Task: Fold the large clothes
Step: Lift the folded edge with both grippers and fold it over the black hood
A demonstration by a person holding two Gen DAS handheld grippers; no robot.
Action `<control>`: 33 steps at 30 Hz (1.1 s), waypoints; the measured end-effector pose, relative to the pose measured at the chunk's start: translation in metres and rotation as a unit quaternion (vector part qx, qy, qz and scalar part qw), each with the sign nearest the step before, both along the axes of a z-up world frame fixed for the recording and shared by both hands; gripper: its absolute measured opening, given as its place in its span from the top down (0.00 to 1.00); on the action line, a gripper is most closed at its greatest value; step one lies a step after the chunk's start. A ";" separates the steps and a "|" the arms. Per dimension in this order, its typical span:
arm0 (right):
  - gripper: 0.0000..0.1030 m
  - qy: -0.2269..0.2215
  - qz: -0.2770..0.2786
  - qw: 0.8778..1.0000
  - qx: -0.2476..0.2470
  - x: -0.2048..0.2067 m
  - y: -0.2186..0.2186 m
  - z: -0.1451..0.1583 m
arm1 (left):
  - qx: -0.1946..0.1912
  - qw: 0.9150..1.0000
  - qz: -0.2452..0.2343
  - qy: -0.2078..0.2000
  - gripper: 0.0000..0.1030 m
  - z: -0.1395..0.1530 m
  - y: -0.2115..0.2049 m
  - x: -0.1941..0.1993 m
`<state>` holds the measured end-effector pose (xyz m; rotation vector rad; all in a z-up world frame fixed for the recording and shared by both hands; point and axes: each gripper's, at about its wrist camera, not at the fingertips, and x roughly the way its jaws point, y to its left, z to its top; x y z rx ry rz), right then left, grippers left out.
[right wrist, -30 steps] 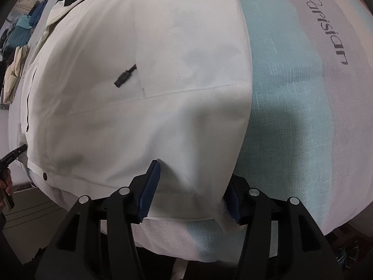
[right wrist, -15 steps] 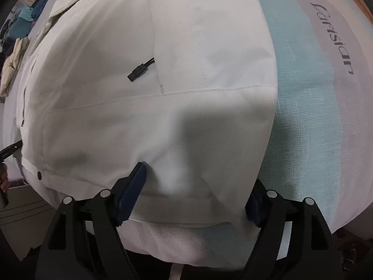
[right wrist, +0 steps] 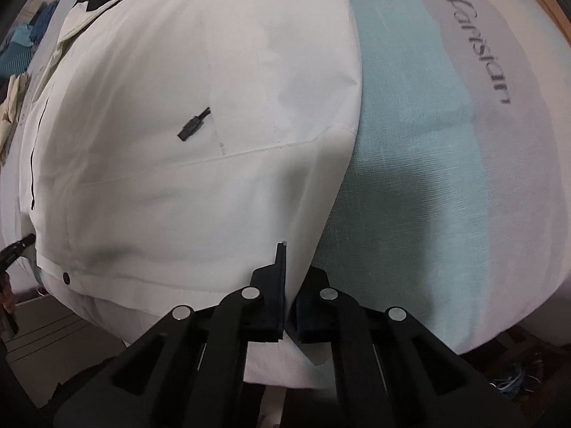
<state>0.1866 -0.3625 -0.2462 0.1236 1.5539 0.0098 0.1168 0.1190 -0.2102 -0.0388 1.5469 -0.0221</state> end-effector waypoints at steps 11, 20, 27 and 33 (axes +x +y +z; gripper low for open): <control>0.98 -0.007 0.058 0.997 -0.048 0.007 0.043 0.054 | -0.016 1.000 -0.023 -0.005 0.97 0.065 0.009 0.019; 0.98 0.005 0.071 0.997 -0.010 0.003 0.008 0.085 | -0.012 0.999 -0.026 0.018 0.98 0.088 0.017 0.049; 0.98 0.011 0.049 0.998 0.043 0.034 -0.024 0.093 | 0.010 0.999 0.000 0.038 0.98 0.101 0.026 0.080; 0.98 0.008 0.046 0.995 0.082 0.071 -0.045 0.110 | 0.039 0.998 0.004 0.040 0.98 0.118 0.023 0.110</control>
